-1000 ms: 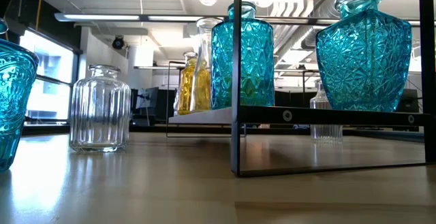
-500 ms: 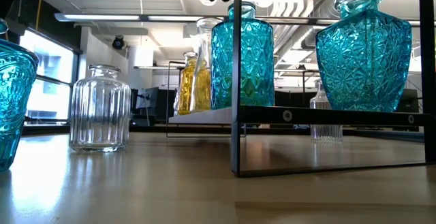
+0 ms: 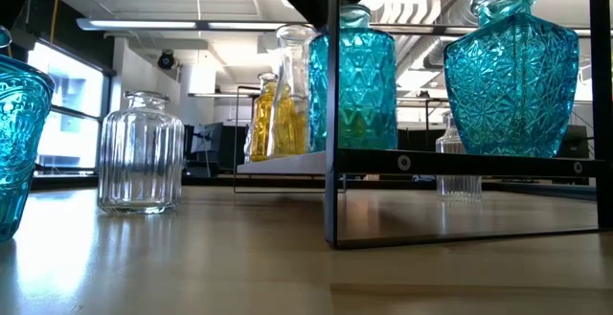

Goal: Sort vases onto shelf
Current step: Put the blue crystal vase on the shelf aligned with the other blue crystal vase

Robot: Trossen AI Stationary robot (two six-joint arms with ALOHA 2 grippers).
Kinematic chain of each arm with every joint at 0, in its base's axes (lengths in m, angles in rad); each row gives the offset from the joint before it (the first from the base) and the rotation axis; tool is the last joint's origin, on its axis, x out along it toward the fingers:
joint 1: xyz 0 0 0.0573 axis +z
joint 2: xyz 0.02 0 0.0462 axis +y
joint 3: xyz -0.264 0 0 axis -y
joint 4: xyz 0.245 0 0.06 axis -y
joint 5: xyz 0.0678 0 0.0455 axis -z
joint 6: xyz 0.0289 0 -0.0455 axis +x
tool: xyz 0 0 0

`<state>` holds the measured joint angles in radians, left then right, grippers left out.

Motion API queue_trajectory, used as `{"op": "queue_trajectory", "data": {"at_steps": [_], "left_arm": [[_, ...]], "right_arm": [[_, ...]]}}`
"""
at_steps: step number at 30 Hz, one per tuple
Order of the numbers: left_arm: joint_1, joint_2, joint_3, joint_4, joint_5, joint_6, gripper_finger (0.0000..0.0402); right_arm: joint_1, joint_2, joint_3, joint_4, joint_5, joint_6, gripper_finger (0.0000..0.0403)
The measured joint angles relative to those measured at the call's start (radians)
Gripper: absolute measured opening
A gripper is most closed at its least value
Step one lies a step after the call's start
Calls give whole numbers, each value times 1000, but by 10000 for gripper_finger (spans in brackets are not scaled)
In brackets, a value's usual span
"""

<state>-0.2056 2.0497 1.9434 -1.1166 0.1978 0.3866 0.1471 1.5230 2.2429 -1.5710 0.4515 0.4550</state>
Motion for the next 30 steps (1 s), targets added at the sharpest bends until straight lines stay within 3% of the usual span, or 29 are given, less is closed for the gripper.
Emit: {"op": "queue_trajectory", "data": {"at_steps": [22, 30], "left_arm": [[3, 1, 0, 69, 9, 39, 0], [3, 15, 0, 77, 61, 53, 0]], "right_arm": [[0, 0, 0, 0, -14, -7, 145], [0, 0, 0, 5, -14, -7, 145]]}}
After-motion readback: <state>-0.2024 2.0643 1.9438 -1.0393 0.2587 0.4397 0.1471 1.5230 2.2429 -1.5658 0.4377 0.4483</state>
